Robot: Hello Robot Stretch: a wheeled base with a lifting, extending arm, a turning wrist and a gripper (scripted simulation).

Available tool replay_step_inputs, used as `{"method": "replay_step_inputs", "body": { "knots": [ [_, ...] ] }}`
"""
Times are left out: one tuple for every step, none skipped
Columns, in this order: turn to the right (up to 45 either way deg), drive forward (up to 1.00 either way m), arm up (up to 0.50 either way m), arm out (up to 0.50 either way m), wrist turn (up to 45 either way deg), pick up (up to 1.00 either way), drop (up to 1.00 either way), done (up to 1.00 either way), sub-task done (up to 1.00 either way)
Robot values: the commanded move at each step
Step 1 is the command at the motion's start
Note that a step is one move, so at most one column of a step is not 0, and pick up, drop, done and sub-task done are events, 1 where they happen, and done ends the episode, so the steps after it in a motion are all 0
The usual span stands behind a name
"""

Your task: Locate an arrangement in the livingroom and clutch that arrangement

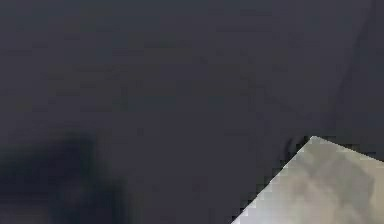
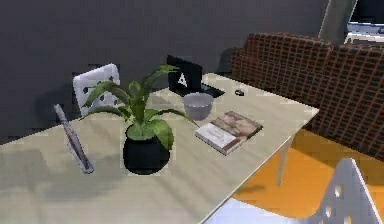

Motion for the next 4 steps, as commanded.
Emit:
{"method": "replay_step_inputs", "body": {
  "knots": [
    [45.0,0.00,0.00,0.00,0.0,0.00,0.00,0.00,0.00],
    [45.0,0.00,0.00,0.00,0.0,0.00,0.00,0.00,0.00],
    [45.0,0.00,0.00,0.00,0.0,0.00,0.00,0.00,0.00],
    [33.0,0.00,0.00,0.00,0.0,0.00,0.00,0.00,0.00]
  ]
}}
